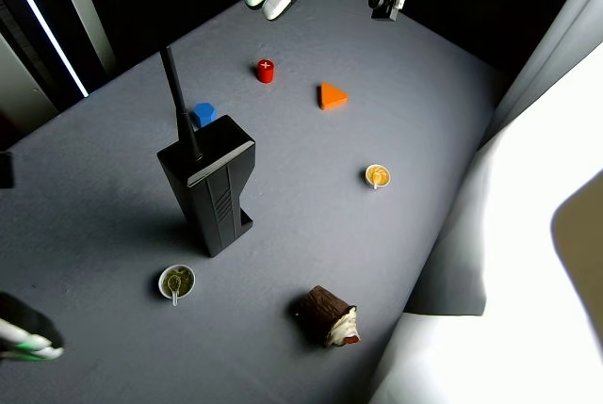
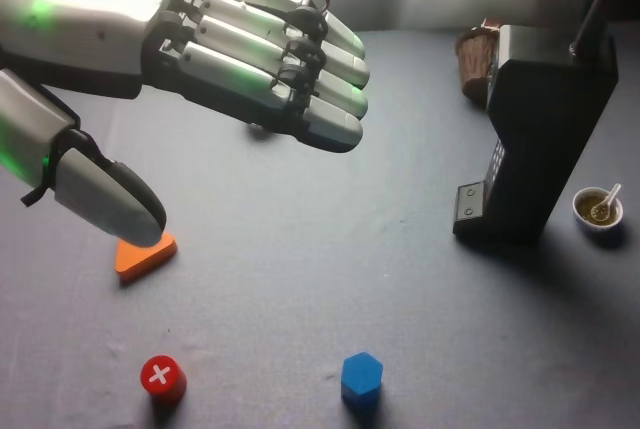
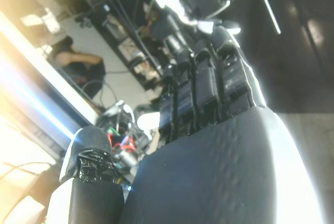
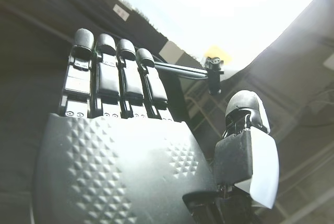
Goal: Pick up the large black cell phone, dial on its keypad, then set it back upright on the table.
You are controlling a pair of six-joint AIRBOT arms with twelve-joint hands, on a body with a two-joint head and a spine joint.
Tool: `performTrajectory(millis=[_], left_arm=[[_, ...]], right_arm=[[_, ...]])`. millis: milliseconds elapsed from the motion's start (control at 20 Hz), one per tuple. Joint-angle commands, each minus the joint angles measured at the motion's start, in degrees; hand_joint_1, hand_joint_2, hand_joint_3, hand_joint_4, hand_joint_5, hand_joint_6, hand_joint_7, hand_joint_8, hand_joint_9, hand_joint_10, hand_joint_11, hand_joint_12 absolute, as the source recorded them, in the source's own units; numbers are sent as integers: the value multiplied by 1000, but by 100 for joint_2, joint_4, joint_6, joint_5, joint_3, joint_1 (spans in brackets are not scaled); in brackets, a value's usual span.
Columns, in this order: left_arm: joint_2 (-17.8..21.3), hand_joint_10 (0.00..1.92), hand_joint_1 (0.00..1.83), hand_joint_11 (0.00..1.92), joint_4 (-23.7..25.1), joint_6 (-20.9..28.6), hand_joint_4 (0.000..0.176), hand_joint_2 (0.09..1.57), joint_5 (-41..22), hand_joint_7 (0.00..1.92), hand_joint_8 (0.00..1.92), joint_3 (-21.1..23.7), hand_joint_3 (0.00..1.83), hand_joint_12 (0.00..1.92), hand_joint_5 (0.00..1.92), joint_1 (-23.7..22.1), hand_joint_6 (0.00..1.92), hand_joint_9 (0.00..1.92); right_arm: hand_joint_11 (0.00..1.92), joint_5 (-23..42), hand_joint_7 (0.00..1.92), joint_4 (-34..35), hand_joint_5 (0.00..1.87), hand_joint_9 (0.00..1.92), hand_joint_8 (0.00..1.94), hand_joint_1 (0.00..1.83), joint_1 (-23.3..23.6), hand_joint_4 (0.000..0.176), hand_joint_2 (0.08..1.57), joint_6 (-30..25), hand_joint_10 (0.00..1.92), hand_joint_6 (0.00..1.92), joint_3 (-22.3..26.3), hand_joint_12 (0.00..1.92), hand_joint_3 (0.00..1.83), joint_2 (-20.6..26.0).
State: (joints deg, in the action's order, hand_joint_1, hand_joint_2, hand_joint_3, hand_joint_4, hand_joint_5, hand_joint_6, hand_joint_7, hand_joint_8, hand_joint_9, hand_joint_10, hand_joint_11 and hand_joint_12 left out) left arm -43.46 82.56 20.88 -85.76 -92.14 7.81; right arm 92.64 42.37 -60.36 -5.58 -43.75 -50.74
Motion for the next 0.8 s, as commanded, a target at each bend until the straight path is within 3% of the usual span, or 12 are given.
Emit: performTrajectory(millis=[0,450,750], left_arm=[[6,2,32,0,-619,15,9,1235,-255,213,2,-1,0,439,199,-177,4,148],[31,9,44,0,-246,191,4,1241,-185,223,5,-33,0,478,200,-728,4,167],[53,1,43,0,-161,214,5,1242,-169,216,0,-33,1,443,194,-770,1,169]], right_arm=[[0,681,172,-101,166,186,3,6,70,0,992,-43,2,1,-71,494,1,2],[0,385,167,-94,156,170,1,6,605,0,988,-48,1,0,-734,501,0,-596],[0,201,180,-97,162,186,2,111,856,0,975,-54,3,3,-1056,543,0,-890]])
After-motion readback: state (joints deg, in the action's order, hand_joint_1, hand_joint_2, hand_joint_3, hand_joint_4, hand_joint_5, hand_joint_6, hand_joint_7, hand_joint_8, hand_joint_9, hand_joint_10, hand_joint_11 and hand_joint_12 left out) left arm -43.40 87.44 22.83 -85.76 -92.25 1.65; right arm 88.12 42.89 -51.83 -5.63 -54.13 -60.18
